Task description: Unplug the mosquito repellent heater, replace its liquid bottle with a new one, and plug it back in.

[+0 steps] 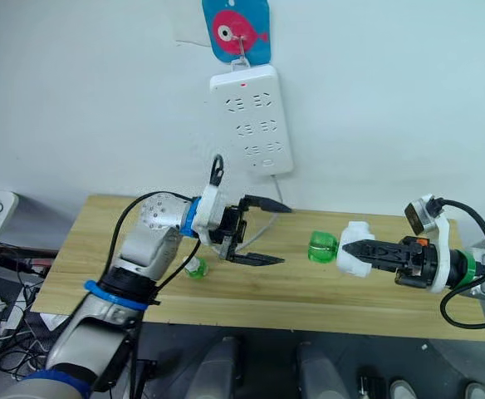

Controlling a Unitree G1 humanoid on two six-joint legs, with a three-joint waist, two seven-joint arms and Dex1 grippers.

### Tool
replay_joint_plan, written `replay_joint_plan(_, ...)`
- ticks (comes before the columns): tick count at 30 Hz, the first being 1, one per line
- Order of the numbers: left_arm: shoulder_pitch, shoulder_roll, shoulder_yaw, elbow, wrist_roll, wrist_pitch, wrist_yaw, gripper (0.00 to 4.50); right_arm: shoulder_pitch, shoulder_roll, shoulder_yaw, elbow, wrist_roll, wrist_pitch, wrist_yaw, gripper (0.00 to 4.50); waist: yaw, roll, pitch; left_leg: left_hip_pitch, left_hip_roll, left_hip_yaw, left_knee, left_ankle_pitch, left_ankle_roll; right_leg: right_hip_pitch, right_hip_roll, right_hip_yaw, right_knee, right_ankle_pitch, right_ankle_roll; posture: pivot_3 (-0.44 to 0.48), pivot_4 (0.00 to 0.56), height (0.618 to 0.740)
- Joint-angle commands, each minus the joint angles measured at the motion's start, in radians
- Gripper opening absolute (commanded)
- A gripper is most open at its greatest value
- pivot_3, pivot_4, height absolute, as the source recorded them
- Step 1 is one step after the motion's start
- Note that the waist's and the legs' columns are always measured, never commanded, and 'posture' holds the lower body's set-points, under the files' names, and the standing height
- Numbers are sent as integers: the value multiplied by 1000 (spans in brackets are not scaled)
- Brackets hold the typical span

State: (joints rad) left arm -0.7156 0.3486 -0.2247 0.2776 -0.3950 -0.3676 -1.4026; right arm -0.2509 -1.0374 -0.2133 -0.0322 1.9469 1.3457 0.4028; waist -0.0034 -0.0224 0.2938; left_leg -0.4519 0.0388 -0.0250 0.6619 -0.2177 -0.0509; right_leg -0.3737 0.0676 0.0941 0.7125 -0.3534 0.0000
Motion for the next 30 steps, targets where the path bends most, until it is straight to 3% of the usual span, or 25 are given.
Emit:
replay_joint_plan(1, -27, -58, 30, 77, 63, -327, -2, 4466, -19, -12, -5, 2, 25, 17, 41, 3114, 1, 0, 0, 0, 0, 0, 0, -1, 2, 0, 0, 0, 0, 0, 0, 12, 295, 740)
replay_joint_plan(4, -44, -89, 27, 147, 71, -495, -18, 4466, -24, -5, -2, 5, 25, 16, 41, 3114, 1, 0, 0, 0, -1, 0, 0, -2, 4, 0, 0, 1, 0, 0, 0, 7, 293, 740)
replay_joint_plan(10, -62, -113, -9, 203, 27, -634, -54, 4466, -34, 15, 5, -17, 25, 7, 51, 3114, 0, 0, 0, 0, -1, -1, 0, -3, 5, 0, 0, 0, 1, 0, 0, 3, 287, 740)
replay_joint_plan(30, -114, -145, -71, 309, 55, -721, -27, 4466, -46, 102, 2, -65, 25, -42, -24, 3114, -6, 0, 0, 0, -1, -2, 0, -2, 5, 0, 0, -1, 3, 0, 0, -2, 282, 740)
